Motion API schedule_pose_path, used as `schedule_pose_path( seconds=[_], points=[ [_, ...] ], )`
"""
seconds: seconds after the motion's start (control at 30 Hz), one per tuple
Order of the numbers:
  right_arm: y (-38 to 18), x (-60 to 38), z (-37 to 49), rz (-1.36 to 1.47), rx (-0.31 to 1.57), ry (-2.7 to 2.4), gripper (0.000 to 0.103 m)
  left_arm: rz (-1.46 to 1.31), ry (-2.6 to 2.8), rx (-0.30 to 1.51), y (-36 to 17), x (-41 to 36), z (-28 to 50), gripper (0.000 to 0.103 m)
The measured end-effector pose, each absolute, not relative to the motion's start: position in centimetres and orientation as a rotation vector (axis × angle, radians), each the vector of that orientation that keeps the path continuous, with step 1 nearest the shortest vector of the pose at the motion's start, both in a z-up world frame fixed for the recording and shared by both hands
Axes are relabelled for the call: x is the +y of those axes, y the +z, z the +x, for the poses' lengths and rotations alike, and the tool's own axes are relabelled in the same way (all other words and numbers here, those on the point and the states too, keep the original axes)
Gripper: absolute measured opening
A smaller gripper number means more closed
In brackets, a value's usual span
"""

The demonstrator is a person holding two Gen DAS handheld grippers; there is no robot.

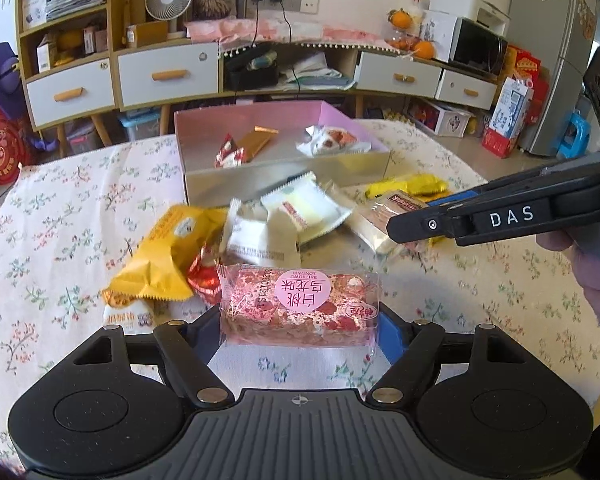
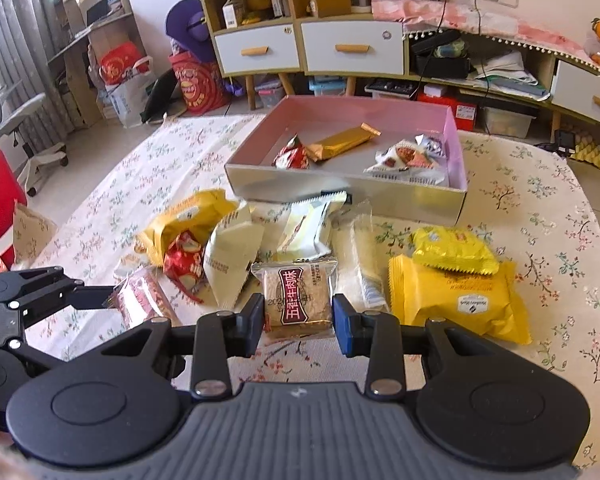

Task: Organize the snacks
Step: 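Carry both snacks into the pink box and open both tools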

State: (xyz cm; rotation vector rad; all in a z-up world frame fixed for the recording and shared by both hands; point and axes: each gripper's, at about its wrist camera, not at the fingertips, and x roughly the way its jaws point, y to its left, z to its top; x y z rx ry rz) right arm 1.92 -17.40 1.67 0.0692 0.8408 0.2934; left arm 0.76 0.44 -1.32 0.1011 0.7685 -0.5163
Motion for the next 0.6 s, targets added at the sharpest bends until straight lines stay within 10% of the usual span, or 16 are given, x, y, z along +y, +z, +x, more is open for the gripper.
schedule_pose_path(
  seconds=[0.6],
  points=[
    [3.7, -19.7, 5.0, 0.168, 0.773, 0.223, 0.033, 0.023, -0.474, 0.704, 2.2, -0.2, 5.2, 0.076]
  ],
)
